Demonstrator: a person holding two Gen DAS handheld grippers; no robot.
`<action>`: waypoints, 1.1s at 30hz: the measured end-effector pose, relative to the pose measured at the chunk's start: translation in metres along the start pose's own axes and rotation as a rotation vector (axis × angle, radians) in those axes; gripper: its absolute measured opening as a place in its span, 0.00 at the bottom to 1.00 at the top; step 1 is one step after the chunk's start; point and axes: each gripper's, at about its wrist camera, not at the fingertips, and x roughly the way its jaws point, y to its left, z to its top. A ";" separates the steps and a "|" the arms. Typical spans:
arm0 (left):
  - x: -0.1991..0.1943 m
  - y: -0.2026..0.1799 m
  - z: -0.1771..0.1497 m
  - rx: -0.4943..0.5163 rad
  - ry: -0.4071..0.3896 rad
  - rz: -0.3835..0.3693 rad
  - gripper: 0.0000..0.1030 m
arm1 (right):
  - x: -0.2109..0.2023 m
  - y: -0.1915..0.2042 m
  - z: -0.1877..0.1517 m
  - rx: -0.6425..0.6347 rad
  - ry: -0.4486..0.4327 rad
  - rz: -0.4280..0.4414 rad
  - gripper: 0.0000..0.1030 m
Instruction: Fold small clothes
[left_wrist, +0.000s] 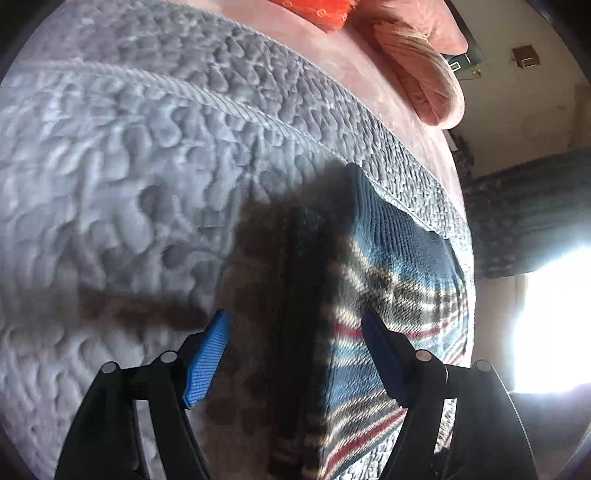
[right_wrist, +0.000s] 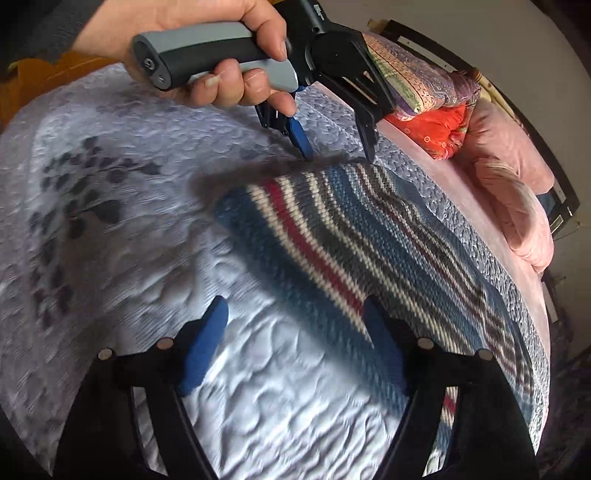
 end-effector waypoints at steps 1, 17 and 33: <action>0.006 0.000 0.003 0.008 0.015 -0.010 0.72 | 0.002 -0.001 0.000 -0.001 0.003 -0.010 0.71; 0.039 -0.008 0.037 0.016 0.039 -0.095 0.71 | 0.043 0.008 0.025 -0.021 -0.026 -0.073 0.65; 0.047 -0.018 0.044 0.019 0.095 -0.040 0.41 | 0.051 0.009 0.046 0.032 -0.053 -0.074 0.54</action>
